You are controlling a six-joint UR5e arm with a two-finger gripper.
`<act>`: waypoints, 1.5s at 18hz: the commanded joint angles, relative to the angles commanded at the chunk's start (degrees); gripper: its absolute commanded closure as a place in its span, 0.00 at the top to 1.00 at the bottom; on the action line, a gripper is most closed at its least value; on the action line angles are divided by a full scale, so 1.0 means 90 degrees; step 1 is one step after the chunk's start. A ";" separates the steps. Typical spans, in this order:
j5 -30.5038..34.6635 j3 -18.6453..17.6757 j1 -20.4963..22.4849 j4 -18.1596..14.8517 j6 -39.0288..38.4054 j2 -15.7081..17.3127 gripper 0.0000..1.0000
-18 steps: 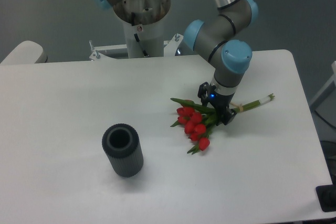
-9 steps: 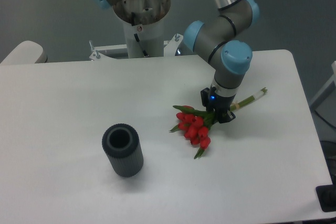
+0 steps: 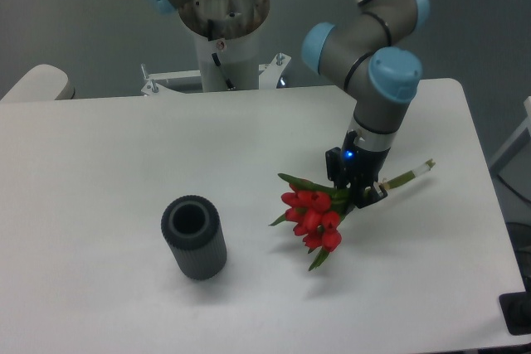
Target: Pick up the flowers from the table
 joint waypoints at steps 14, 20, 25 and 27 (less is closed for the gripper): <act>-0.3057 0.1466 0.0478 0.0049 -0.2716 -0.0322 0.25; -0.3400 0.1447 0.0488 0.0058 -0.3087 -0.0342 0.26; -0.3390 0.1456 0.0469 0.0068 -0.3185 -0.0351 0.26; -0.3380 0.1456 0.0469 0.0078 -0.3185 -0.0351 0.26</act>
